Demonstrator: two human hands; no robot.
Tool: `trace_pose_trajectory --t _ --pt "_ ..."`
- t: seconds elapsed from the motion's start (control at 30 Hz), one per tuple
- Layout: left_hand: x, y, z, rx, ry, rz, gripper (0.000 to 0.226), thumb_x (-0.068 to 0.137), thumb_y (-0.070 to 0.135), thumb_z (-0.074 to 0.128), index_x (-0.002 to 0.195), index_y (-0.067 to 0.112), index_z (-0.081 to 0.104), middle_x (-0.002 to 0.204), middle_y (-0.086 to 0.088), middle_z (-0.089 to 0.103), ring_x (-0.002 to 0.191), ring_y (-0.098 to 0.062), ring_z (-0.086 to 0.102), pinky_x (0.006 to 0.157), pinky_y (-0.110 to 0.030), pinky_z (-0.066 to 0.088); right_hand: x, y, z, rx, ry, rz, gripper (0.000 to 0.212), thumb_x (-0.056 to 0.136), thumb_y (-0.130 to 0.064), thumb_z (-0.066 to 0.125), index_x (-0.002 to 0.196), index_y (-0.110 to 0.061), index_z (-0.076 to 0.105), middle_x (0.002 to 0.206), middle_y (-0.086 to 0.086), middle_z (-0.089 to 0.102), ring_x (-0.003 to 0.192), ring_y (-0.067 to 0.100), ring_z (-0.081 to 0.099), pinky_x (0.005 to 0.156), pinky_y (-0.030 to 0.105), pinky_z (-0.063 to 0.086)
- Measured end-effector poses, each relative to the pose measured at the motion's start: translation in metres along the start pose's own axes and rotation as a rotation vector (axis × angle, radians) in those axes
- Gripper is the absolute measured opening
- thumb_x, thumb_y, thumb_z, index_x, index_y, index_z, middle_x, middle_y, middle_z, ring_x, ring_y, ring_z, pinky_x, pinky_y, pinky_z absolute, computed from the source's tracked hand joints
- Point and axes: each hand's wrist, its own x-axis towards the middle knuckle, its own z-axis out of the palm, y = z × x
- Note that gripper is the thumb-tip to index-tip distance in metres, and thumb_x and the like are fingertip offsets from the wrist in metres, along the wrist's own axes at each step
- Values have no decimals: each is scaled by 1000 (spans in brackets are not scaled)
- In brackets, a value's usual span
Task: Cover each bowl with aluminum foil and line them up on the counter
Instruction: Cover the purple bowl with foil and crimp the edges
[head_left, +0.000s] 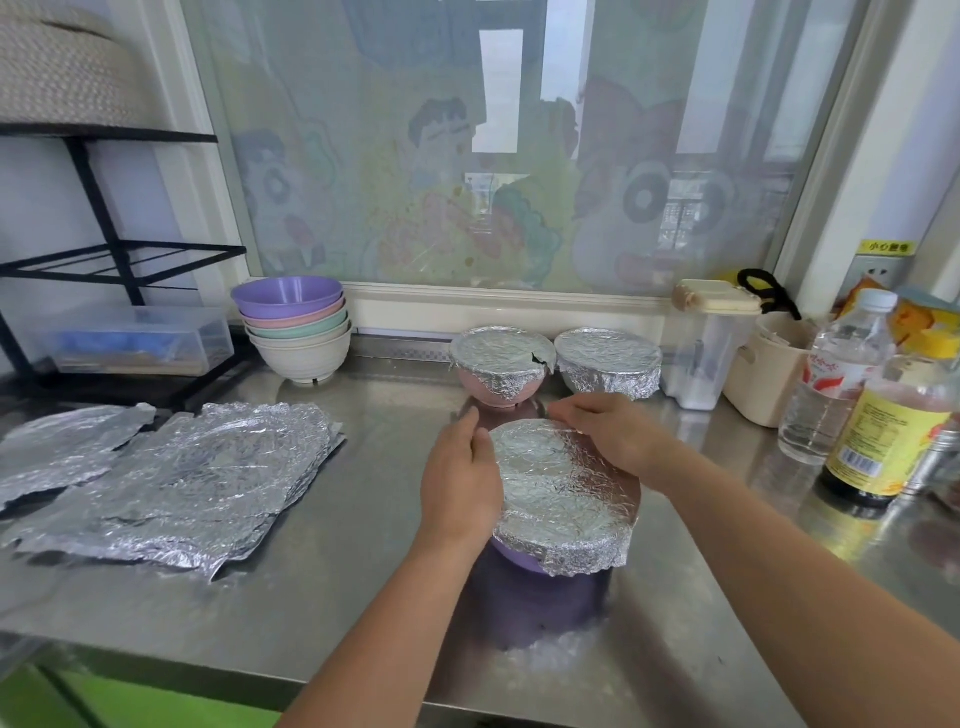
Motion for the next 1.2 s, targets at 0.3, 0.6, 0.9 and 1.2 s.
trace_pose_trajectory --t 0.3,0.6,0.9,1.2 --pt "-55 17 16 816 -126 342 116 76 86 1 127 -1 58 128 -24 57 123 -38 48 109 -50 33 4 16 9 -149 51 -45 26 99 -11 52 116 -13 71 73 11 64 58 20 46 54 25 36" --pt "-44 2 -10 769 -3 414 91 89 75 16 136 5 52 145 -25 42 136 -41 37 111 -50 34 -9 27 3 -141 191 72 24 93 -5 47 100 9 65 82 29 65 65 17 45 60 30 41" --pt "-65 22 25 65 78 -47 64 101 34 40 152 4 15 162 -8 5 148 -20 6 116 -25 7 -9 14 11 101 163 -1 15 97 -27 59 99 -24 74 93 10 73 87 24 64 82 34 49" --pt "-30 -1 9 59 34 25 43 103 17 37 145 6 37 148 -7 37 136 -17 34 100 -9 18 -23 27 14 -37 262 72 30 100 -17 46 101 2 68 77 12 64 72 28 55 69 35 44"
